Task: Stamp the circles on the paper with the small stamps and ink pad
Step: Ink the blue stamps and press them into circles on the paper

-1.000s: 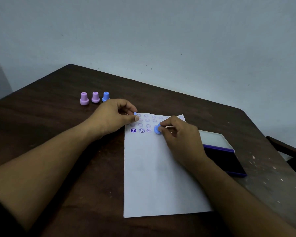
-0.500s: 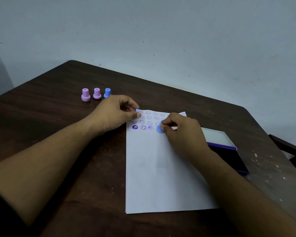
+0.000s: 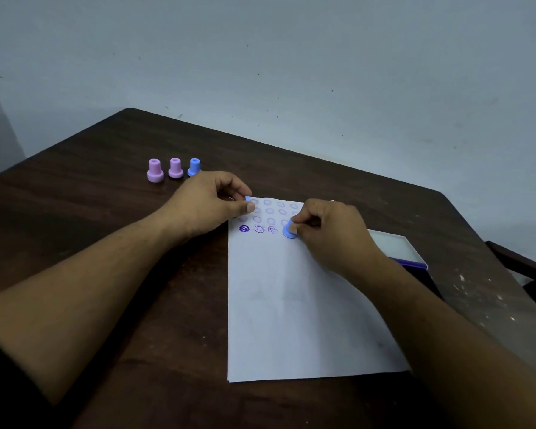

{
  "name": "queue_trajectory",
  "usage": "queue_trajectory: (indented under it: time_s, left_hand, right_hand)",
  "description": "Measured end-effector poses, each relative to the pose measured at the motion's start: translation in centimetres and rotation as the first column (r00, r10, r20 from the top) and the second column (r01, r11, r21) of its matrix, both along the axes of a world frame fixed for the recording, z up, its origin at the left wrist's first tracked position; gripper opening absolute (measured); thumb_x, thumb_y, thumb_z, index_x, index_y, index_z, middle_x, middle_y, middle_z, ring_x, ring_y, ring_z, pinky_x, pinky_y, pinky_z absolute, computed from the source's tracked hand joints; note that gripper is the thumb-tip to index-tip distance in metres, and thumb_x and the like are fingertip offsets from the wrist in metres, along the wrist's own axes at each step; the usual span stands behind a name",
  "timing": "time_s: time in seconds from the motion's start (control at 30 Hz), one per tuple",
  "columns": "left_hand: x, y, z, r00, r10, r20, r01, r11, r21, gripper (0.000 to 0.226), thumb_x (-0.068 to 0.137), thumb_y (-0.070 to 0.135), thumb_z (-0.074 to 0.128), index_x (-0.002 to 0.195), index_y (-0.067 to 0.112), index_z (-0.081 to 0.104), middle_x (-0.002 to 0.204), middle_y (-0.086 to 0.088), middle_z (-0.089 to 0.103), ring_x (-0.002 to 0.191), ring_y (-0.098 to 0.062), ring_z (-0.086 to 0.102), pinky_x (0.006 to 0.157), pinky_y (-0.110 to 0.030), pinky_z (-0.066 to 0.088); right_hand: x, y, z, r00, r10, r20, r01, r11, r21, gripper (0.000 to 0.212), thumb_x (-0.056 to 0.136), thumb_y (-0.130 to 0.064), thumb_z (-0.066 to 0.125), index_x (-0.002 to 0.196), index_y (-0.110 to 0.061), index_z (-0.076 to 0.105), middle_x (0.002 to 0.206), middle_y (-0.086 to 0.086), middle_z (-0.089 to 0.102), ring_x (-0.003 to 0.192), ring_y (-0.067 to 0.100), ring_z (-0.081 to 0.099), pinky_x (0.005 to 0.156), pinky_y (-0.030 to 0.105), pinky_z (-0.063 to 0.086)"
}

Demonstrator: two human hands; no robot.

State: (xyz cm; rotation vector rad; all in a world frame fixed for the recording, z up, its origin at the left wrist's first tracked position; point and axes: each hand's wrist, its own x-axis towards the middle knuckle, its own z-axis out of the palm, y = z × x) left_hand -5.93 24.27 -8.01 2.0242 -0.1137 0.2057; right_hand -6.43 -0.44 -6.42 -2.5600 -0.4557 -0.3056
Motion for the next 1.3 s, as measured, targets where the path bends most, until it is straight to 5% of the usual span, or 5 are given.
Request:
queue_trajectory:
  time_s: [0.1,0.3,0.63,0.87,1.3]
  left_hand:
    - [0.0,0.0,0.0,1.0,0.001,0.007,-0.001,1.0,0.007,0.018,0.081,0.024,0.088,0.096,0.023,0.078,0.09,0.008,0.078,0.075,0.006,0.07,0.068,-0.001,0.046]
    - [0.0,0.0,0.0,1.0,0.0,0.004,0.0,1.0,0.012,0.018,0.081,0.024,0.088,0.096,0.023,0.078,0.09,0.008,0.078,0.075,0.005,0.07,0.069,-0.001,0.046]
    - [-0.1,0.1,0.0,1.0,-0.002,0.008,0.002,1.0,0.003,0.016,0.081,0.024,0.088,0.094,0.025,0.078,0.089,0.009,0.079,0.078,0.001,0.072,0.067,-0.001,0.046]
    - [0.1,0.0,-0.1,1.0,-0.017,0.012,0.017,0.999,0.03,0.015,0.081,0.028,0.088,0.093,0.027,0.079,0.09,0.012,0.079,0.084,0.0,0.072,0.07,-0.001,0.046]
    - [-0.1,-0.1,0.0,1.0,-0.023,-0.003,0.023,1.0,0.01,0.015,0.082,0.026,0.087,0.094,0.028,0.079,0.089,0.015,0.078,0.084,0.0,0.072,0.07,-0.002,0.048]
  right_hand:
    - [-0.1,0.1,-0.1,1.0,0.013,-0.007,-0.013,1.0,0.015,0.008,0.089,-0.016,0.079,0.082,-0.019,0.077,0.066,-0.039,0.064,0.083,-0.006,0.062,0.108,0.04,0.047]
    - [0.2,0.0,-0.6,1.0,-0.024,0.01,0.024,1.0,0.008,0.009,0.09,-0.02,0.077,0.083,-0.024,0.075,0.074,-0.028,0.068,0.082,0.001,0.066,0.067,0.008,0.043]
    - [-0.9,0.5,-1.6,0.999,-0.048,0.009,0.046,0.988,0.145,0.01,0.089,-0.026,0.077,0.083,-0.023,0.07,0.09,-0.018,0.077,0.086,0.006,0.073,0.084,0.041,0.059]
    - [-0.6,0.0,-1.0,0.994,-0.064,-0.086,0.087,0.95,0.3,0.012,0.085,-0.019,0.081,0.082,-0.025,0.071,0.081,-0.018,0.078,0.079,-0.004,0.073,0.073,0.019,0.055]
    - [0.6,-3.2,1.0,0.933,0.138,-0.334,0.334,0.025,0.942,0.019,0.096,-0.004,0.07,0.114,-0.001,0.075,0.103,0.016,0.081,0.085,0.019,0.078,0.079,0.027,0.062]
